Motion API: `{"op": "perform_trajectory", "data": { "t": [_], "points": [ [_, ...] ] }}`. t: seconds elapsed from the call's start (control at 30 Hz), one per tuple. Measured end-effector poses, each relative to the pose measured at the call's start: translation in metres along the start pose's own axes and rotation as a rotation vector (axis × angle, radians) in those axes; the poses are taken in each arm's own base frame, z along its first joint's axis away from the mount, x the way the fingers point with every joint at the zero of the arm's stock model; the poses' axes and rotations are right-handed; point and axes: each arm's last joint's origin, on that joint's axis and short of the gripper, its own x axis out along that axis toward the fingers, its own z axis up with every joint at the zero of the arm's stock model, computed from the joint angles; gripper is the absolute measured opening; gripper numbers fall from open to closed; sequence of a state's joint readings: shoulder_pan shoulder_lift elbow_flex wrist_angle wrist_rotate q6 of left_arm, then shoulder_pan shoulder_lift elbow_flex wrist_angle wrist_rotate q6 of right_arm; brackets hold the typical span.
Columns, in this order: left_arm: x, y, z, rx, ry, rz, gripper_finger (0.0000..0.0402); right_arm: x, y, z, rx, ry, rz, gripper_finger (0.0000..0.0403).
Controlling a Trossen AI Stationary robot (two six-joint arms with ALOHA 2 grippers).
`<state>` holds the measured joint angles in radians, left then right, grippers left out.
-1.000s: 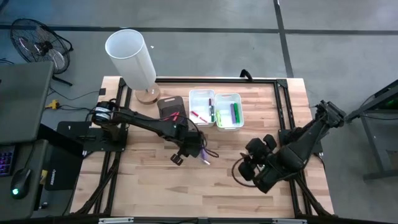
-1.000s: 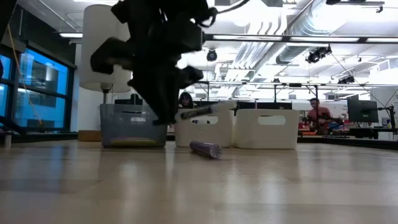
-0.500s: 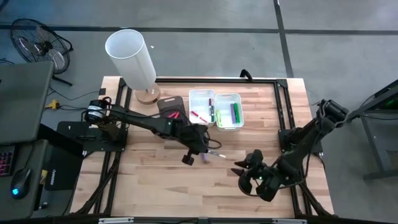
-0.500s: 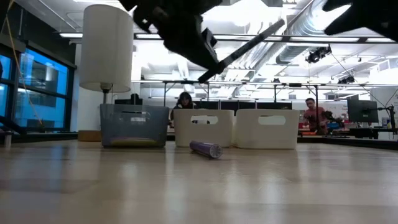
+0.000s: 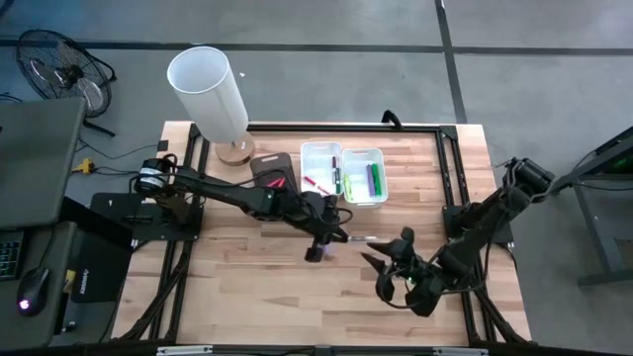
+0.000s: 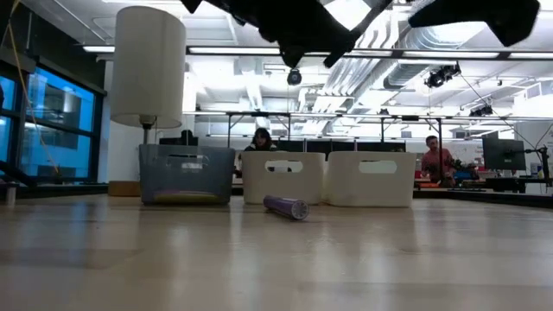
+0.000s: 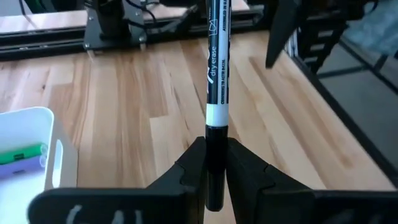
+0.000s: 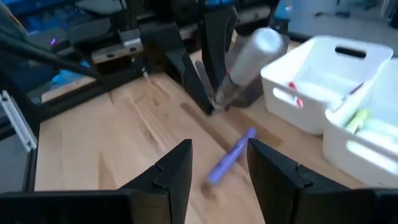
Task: Pick & Place Markers
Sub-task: Put the black marker pen into the left white bin
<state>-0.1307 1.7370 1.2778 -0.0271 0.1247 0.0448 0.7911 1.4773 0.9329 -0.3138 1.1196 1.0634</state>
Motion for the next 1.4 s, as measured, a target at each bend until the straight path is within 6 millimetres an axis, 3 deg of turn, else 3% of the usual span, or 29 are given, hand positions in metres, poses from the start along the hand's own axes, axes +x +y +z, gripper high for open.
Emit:
{"op": "perform_trajectory", "data": {
  "t": [0.2,0.57,0.83,1.13,1.4],
  "points": [
    [0.0,0.0,0.005,-0.034,-0.048,0.001,0.0042,0.001,0.004,0.018,-0.011,-0.098,-0.003,0.0142],
    [0.0,0.0,0.009,-0.042,-0.095,0.002,0.0042,-0.003,-0.008,0.051,-0.031,-0.144,-0.016,0.0141],
    [-0.001,0.0,0.011,-0.047,-0.114,0.002,0.0042,0.002,-0.009,0.052,-0.03,-0.094,0.022,0.0108],
    [-0.001,0.0,0.011,-0.059,-0.113,-0.017,0.0042,0.002,-0.008,0.052,-0.04,-0.071,0.046,0.003],
    [0.0,0.0,0.011,-0.06,-0.113,-0.017,0.0042,0.002,-0.008,0.052,-0.042,-0.069,0.048,0.0034]
  ]
}}
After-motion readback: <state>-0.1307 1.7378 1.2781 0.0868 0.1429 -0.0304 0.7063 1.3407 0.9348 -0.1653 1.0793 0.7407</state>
